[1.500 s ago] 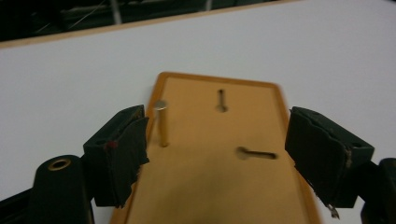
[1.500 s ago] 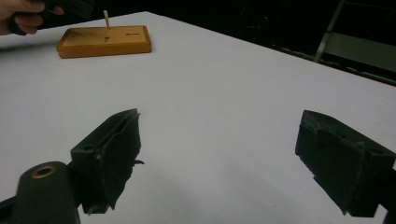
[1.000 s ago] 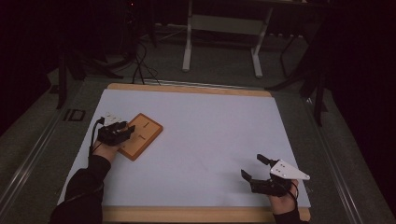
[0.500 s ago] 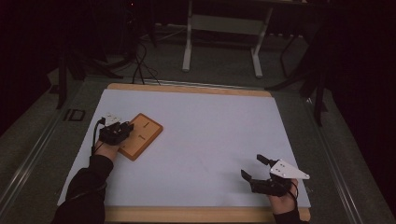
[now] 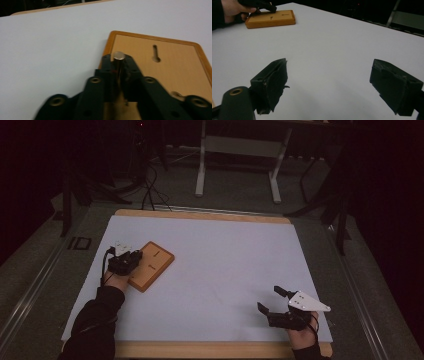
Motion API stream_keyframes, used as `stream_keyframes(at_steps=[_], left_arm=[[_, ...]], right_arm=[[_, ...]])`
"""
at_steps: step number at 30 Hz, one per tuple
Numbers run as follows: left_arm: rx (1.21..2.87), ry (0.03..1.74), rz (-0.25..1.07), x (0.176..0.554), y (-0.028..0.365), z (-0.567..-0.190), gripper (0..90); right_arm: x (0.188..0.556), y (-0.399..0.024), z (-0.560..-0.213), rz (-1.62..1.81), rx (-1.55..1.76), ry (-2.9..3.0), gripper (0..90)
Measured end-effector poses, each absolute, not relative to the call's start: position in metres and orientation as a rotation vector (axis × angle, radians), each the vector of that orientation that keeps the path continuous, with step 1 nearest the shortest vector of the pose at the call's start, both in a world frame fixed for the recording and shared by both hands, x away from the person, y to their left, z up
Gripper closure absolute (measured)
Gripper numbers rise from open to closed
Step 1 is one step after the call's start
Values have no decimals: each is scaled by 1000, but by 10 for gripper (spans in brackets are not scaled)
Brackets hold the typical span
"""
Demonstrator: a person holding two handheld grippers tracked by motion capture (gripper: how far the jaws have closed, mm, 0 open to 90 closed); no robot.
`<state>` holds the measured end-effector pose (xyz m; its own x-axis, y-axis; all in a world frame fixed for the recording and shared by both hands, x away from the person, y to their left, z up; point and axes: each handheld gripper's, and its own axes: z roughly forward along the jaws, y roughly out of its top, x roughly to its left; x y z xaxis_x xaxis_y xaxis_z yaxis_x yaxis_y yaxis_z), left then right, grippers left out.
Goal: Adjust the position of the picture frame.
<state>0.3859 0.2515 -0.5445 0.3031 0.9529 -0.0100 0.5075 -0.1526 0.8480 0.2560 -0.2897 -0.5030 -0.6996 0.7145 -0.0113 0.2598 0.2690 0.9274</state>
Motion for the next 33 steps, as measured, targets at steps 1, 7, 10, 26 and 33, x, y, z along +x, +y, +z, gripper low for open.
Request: stream_keyframes(at_steps=[1, 7, 10, 26, 33], left_arm=[[1797, 1311, 735, 386, 250, -545, 835], [1802, 1301, 742, 385, 250, -545, 845], [1797, 1300, 740, 385, 251, -545, 846], [1779, 1254, 693, 379, 251, -542, 846], [1802, 1227, 682, 376, 247, -537, 845]], right_arm=[[256, -289, -503, 1418, 874, 2117, 143], [256, -289, -503, 1417, 876, 2123, 143], [256, -290, -503, 1419, 881, 2119, 143], [257, -291, -504, 1425, 894, 2120, 143], [257, -290, -504, 1423, 893, 2122, 143]])
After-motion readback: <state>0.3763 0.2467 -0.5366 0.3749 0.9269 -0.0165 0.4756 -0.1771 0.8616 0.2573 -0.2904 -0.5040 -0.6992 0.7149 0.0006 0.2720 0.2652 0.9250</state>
